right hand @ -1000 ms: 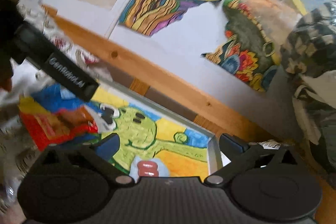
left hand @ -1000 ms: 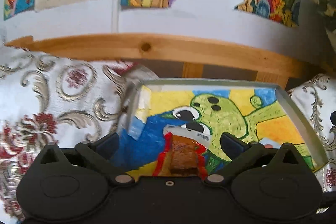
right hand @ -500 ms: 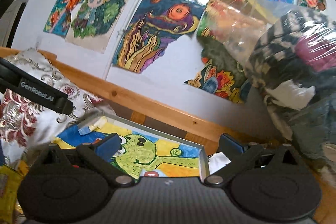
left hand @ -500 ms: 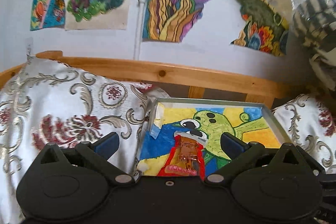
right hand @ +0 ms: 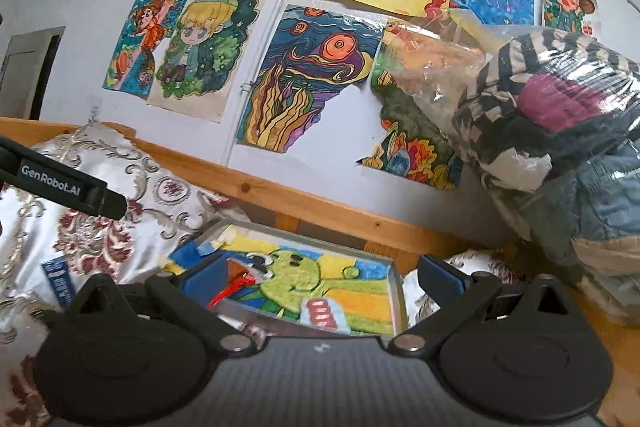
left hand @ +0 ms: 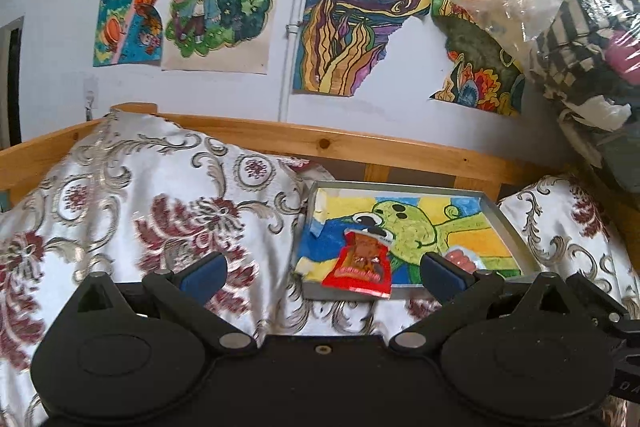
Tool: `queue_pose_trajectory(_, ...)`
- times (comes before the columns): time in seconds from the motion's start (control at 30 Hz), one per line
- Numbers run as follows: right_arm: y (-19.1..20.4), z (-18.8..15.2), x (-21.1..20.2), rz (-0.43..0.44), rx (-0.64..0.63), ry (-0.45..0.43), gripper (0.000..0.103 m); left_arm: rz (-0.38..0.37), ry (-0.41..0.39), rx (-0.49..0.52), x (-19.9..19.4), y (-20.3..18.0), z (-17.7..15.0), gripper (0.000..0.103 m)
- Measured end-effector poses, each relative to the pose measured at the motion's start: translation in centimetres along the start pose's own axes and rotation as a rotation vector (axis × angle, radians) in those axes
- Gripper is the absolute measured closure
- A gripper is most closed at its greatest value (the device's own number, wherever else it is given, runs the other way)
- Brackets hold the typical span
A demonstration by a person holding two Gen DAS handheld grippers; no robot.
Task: Organize snacks
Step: 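Open both grippers to release the red bag and sausage pack in the tray, then withdraw both tools from the tray back over the remaining snacks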
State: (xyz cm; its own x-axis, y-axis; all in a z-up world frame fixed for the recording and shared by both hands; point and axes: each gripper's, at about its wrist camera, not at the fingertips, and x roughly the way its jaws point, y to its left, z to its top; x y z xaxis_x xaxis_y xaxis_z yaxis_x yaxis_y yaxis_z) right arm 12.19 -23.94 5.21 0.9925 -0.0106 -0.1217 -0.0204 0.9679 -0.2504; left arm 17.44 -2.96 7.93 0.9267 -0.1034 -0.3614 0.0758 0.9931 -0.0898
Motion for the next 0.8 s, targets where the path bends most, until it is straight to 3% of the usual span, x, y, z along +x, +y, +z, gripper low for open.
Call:
queue_pose_trajectory(0.33, 0.9, -1.2, -4.5, 0.028, 0.041, 0.061, 0.000, 0.015, 0.022, 0.013, -4.1, 2.0, -3.7, 0.001)
queue_pose_trajectory(0.8, 1.0, -3.9, -3.9, 0.026, 0.131, 0.324, 0.000, -0.019, 0.144, 0.101, -4.6, 1.7, -8.5, 0.001)
